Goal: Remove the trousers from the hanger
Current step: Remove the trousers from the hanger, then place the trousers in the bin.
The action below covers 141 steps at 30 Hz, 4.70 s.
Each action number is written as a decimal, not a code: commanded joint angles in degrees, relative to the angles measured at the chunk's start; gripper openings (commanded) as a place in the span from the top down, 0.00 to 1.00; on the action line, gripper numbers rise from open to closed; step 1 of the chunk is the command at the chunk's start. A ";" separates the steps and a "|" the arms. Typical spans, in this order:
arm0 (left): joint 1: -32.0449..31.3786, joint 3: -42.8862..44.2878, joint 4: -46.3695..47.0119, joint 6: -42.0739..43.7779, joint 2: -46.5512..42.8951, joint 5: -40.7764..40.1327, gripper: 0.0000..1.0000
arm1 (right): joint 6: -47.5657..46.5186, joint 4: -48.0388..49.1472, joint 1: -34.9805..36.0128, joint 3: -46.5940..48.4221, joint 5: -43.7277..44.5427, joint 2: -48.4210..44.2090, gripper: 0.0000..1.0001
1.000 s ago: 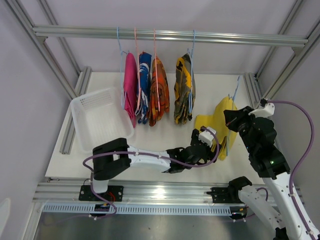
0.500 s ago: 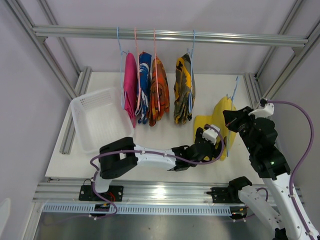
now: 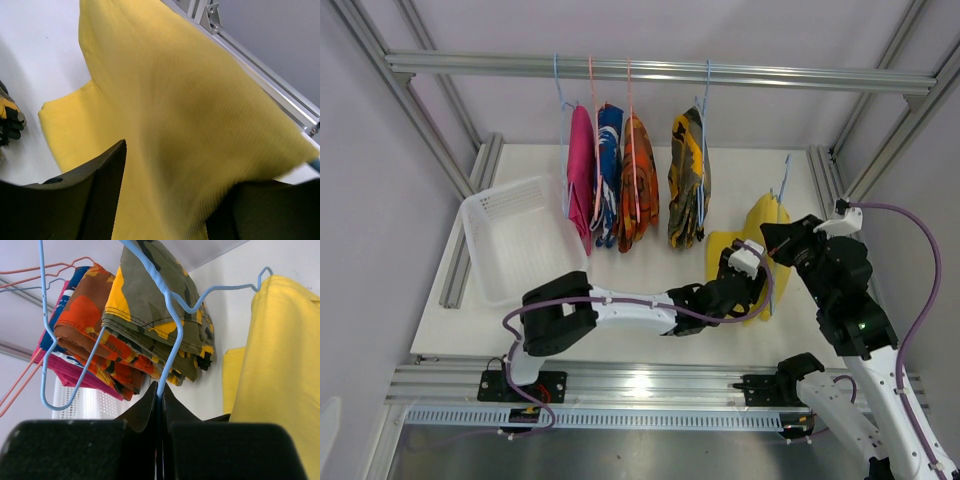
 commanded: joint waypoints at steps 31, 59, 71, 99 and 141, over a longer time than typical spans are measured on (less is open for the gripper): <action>2.58 -3.19 9.04 7.61 -8.39 -7.66 0.99 | 4.16 2.03 -0.19 -8.97 -0.16 -9.49 1.00; -1.11 2.61 -4.92 19.74 -34.14 -7.05 0.99 | 10.66 20.13 0.07 -30.76 -0.68 -11.16 1.00; -2.17 -3.62 -8.79 24.67 -52.94 -8.73 0.99 | 9.08 22.16 0.33 -36.39 -2.09 -12.40 1.00; -2.08 -7.59 -38.86 18.77 -92.59 -10.12 0.99 | 6.53 23.83 0.51 -39.29 -2.79 -11.17 1.00; -1.90 -14.78 -22.77 46.12 -105.94 -32.36 0.99 | 6.18 29.10 0.69 -41.75 -5.07 -7.47 1.00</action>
